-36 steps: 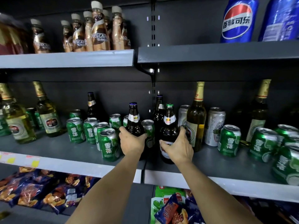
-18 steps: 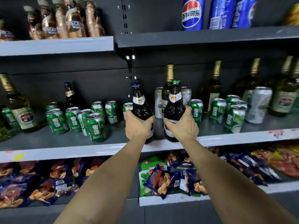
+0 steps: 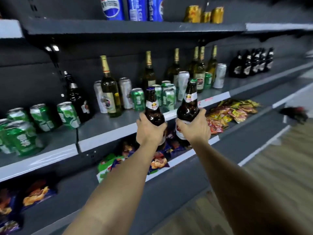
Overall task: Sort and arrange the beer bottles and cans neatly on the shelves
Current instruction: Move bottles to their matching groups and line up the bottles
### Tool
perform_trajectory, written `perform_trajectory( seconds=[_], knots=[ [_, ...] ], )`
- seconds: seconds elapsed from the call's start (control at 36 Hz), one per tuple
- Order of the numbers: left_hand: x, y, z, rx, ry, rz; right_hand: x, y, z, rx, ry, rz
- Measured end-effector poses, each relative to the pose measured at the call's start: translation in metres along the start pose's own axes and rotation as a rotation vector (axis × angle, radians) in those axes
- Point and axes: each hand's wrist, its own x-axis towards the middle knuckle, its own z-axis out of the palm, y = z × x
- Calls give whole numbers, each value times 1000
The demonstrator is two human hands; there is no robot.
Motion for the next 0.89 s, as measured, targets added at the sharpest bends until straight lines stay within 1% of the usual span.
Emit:
perform_trajectory(
  seconds=[0.17,0.36,0.42,0.64,0.81,0.89],
  knots=[
    [-31,44,80,-22,-145,69,26,68,-58,-97,105,85],
    [-69,114,182,-62,-244,112,76,154,-136,-172,144,178],
    [-80,138,214,-77,-255,125,97,182,-161,-192,144,184],
    [-108,214,314,-122,-271,106,167,260,-233,-249,141,173],
    [-107,259,378,-91,-278,138,224,305,-262,-254,161,180],
    [-96,281,410,-115,-271,152,258,323,-269,-233,180,179]
  ],
)
